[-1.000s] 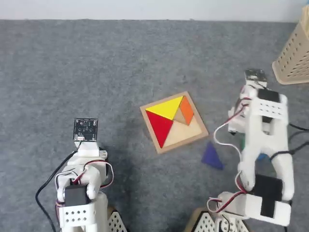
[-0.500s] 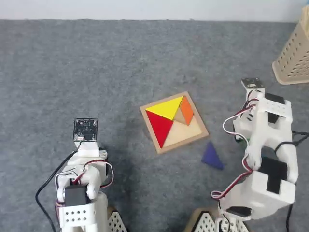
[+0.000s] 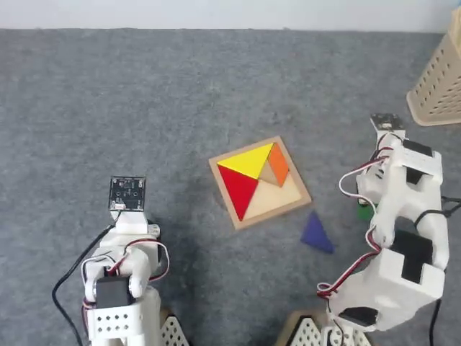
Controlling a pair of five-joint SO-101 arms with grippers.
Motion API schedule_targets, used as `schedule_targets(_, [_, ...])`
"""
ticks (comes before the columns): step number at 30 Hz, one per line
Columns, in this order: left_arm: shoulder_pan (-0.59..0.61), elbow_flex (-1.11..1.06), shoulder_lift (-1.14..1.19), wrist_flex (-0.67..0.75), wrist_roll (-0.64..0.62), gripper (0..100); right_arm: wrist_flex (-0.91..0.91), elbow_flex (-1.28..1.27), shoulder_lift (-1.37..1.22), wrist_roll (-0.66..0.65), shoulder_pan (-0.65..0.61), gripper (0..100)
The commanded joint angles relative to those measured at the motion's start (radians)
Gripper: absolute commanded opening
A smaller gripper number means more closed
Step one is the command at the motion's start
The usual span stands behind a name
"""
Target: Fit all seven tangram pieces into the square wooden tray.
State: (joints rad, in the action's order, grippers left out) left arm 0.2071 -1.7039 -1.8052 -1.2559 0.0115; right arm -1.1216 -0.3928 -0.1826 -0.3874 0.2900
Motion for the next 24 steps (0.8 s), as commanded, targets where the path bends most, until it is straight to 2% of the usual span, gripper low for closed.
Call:
schedule_targets(1, [0.005,0.019,-0.021,-0.006,-0.008,1,0.007,0.034,-0.05,-0.014,-0.007,6.3])
schedule_targets(4, [0.005,0.019,-0.021,-0.006,-0.008,1,-0.074,0.103,-0.048,-0.012,-0.062,6.2])
schedule_targets(7, [0.005,0.019,-0.021,-0.006,-0.008,1,-0.148,0.166,-0.044,-0.008,-0.179,6.2])
schedule_targets(11, [0.005,0.019,-0.021,-0.006,-0.008,1,-0.177,0.247,-0.053,0.063,-0.306,6.2])
schedule_targets(15, [0.005,0.019,-0.021,-0.006,-0.008,1,-0.17,0.272,-0.054,0.066,-0.386,6.2])
schedule_targets(19, [0.005,0.019,-0.021,-0.006,-0.008,1,-0.199,0.269,-0.053,0.101,-0.395,8.3])
schedule_targets(24, [0.005,0.019,-0.021,-0.006,-0.008,1,-0.214,0.184,-0.035,0.112,-0.369,19.5])
